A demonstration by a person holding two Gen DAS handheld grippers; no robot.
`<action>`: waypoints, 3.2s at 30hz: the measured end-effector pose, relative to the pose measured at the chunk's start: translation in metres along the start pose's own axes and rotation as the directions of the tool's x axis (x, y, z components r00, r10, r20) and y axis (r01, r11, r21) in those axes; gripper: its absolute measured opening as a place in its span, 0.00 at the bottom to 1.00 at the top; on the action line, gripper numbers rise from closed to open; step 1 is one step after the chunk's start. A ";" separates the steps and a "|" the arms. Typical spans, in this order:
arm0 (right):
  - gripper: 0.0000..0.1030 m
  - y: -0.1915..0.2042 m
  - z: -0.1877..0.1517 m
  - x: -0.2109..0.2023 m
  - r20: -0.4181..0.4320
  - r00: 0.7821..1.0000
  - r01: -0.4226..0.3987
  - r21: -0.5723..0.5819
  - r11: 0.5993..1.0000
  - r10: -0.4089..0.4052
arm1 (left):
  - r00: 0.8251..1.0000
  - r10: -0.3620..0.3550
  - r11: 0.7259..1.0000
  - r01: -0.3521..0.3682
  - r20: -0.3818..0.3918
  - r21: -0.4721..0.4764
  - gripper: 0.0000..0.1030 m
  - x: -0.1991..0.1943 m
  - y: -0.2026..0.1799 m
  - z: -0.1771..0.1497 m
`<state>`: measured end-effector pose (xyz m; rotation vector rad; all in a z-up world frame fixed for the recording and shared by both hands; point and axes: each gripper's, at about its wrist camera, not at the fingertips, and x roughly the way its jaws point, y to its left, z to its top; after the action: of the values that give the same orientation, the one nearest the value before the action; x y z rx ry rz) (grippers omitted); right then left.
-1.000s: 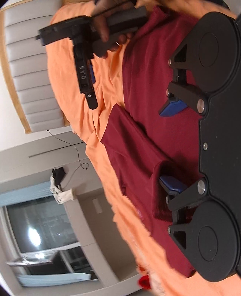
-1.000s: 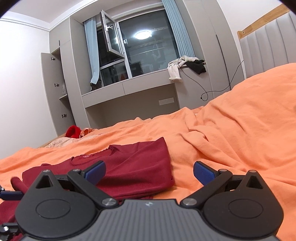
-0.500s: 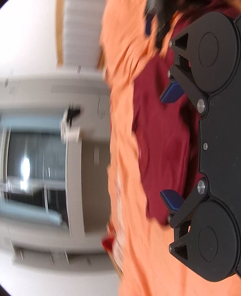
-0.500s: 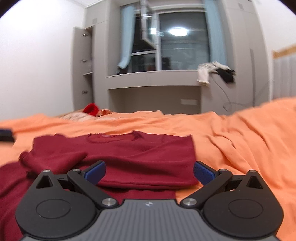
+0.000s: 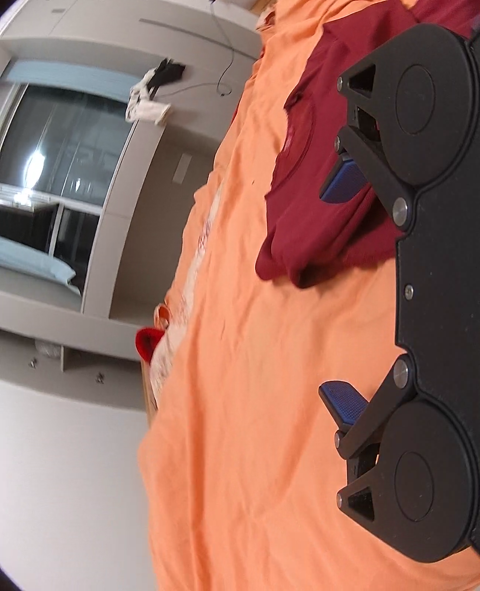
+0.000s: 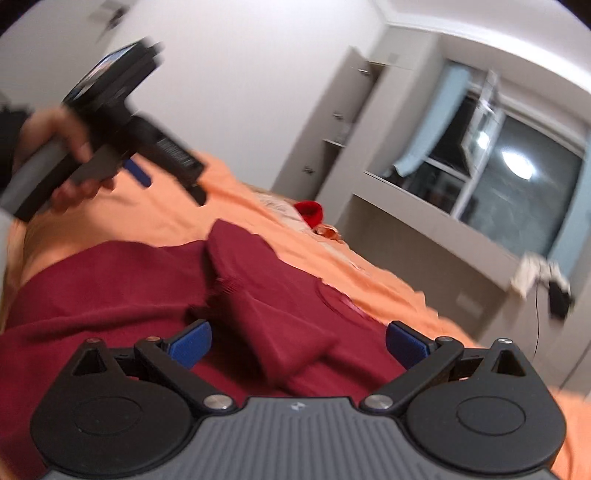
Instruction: Fold small clothes
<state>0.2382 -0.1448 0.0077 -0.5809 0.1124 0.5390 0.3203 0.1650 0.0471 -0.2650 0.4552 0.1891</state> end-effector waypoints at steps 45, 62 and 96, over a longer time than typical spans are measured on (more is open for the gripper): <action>0.88 -0.119 -0.080 -0.005 0.028 0.993 -0.100 0.703 0.704 0.113 | 0.998 -0.066 0.987 0.067 -0.010 0.148 0.96 0.083 -0.024 0.031; 0.86 -0.107 -0.086 0.000 -0.015 0.991 -0.086 0.705 0.704 0.136 | 0.999 -0.038 0.999 0.037 -0.020 -0.024 0.11 0.088 -0.015 0.029; 0.55 -0.112 -0.102 0.041 -0.001 0.967 -0.153 0.800 0.580 0.256 | 0.932 -0.149 0.983 0.105 -0.331 -0.147 0.47 0.212 0.011 0.075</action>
<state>0.3360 -0.2606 -0.0326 0.3066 0.5182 0.6150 0.5348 0.2228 0.0126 -0.4553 0.7698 0.0429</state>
